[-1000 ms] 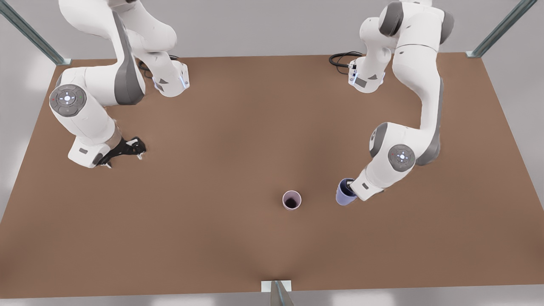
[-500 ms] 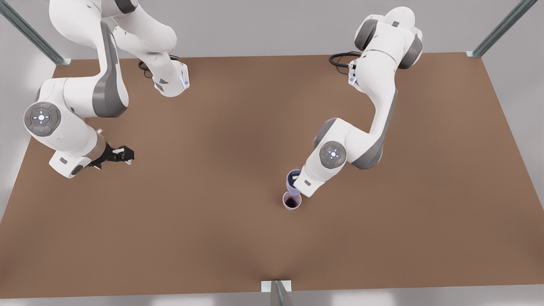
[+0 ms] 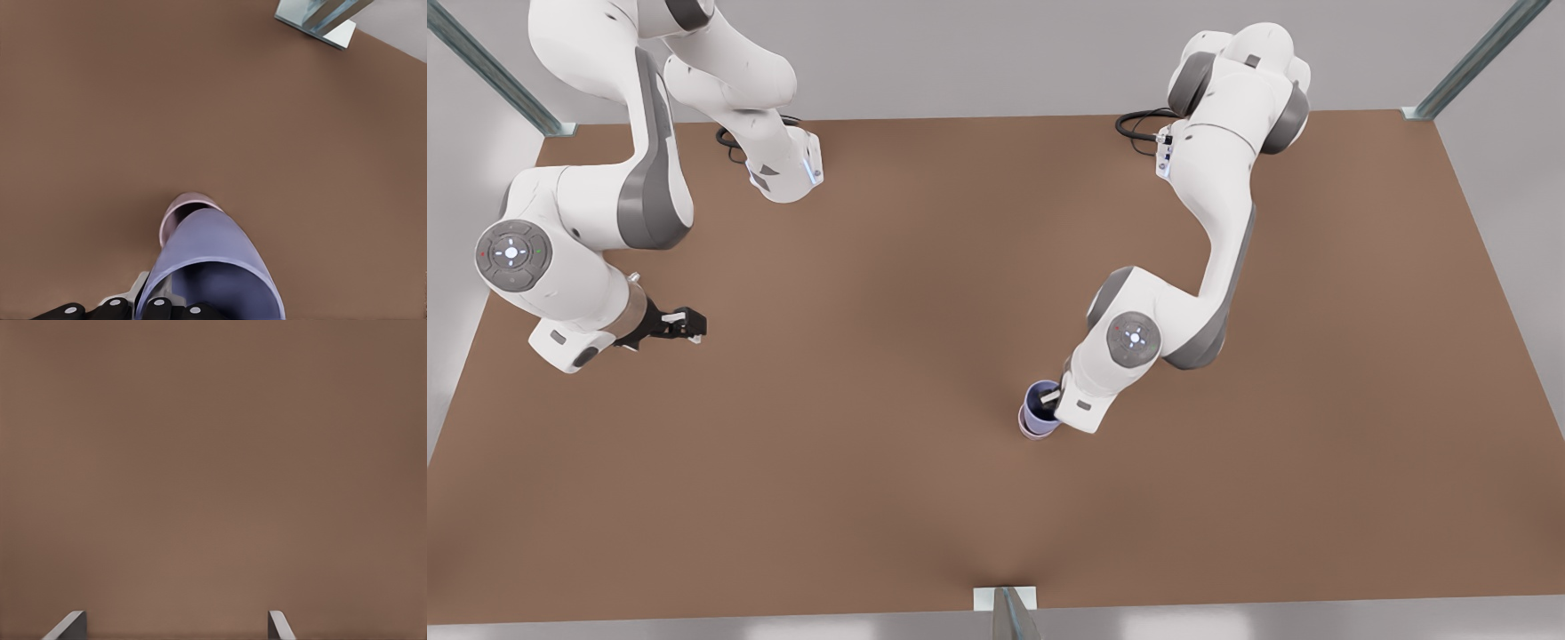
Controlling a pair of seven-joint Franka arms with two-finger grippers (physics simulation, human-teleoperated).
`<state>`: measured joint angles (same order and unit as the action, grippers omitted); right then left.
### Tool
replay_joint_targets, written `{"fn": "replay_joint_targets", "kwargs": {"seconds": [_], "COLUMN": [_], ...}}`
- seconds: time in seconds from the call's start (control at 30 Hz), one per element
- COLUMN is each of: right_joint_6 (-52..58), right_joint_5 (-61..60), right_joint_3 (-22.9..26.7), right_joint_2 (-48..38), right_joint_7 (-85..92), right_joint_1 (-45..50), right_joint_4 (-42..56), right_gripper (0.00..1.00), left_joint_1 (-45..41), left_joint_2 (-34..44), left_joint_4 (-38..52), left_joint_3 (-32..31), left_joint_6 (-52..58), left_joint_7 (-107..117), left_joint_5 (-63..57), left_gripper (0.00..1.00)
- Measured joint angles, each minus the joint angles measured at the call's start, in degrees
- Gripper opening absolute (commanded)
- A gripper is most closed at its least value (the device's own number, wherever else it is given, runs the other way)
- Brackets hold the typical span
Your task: Stack the cups, with the pink cup at the bottom and the purple cup at the top
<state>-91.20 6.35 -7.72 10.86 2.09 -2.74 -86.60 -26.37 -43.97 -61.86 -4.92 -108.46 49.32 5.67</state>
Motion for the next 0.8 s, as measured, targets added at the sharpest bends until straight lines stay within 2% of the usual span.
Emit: {"fn": "replay_joint_targets", "kwargs": {"seconds": [0.8], "right_joint_6": [0.1], "right_joint_5": [-2.9], "right_joint_3": [0.4], "right_joint_2": [0.0], "right_joint_7": [0.3], "right_joint_1": [-0.5], "right_joint_4": [-0.1], "right_gripper": [1.00], "left_joint_1": [0.1], "left_joint_2": [-2.6], "left_joint_4": [-1.6], "left_joint_3": [-0.1], "left_joint_6": [-0.9], "left_joint_7": [6.8], "left_joint_5": [1.2], "left_gripper": [0.21]}}
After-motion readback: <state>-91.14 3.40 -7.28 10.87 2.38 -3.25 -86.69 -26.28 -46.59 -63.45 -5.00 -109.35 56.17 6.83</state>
